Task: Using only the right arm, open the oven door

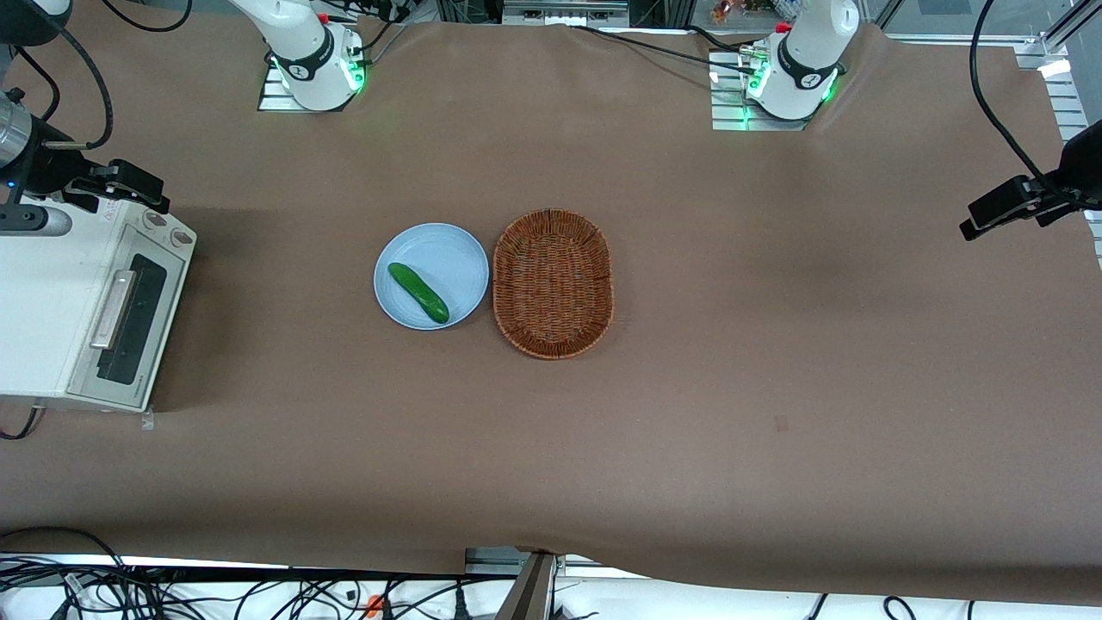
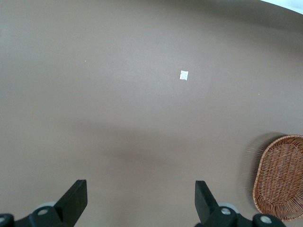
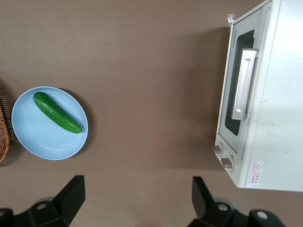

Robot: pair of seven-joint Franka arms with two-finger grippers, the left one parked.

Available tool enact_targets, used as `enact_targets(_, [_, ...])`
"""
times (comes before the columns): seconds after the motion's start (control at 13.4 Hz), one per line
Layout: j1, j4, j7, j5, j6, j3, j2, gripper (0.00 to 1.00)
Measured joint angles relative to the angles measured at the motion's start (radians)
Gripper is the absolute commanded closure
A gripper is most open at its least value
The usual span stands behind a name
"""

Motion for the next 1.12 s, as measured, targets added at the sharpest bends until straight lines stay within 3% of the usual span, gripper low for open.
enact_targets(0.3, [0.002, 0.0, -0.001, 0.0, -0.004, 0.0, 0.022, 0.0])
enact_targets(0.37, [0.003, 0.0, -0.001, 0.0, -0.004, 0.0, 0.038, 0.09])
enact_targets(0.52, [0.003, 0.0, -0.002, 0.0, -0.004, 0.001, 0.066, 0.94])
enact_targets(0.6, [0.004, 0.0, -0.003, 0.0, -0.007, 0.001, 0.073, 1.0])
enact_targets(0.89, [0.006, 0.006, -0.003, -0.009, -0.056, 0.001, 0.074, 1.0])
enact_targets(0.97, [0.008, 0.006, -0.003, -0.037, -0.056, 0.001, 0.074, 1.0])
enact_targets(1.12, [0.035, 0.006, 0.003, -0.171, -0.056, 0.001, 0.078, 1.0])
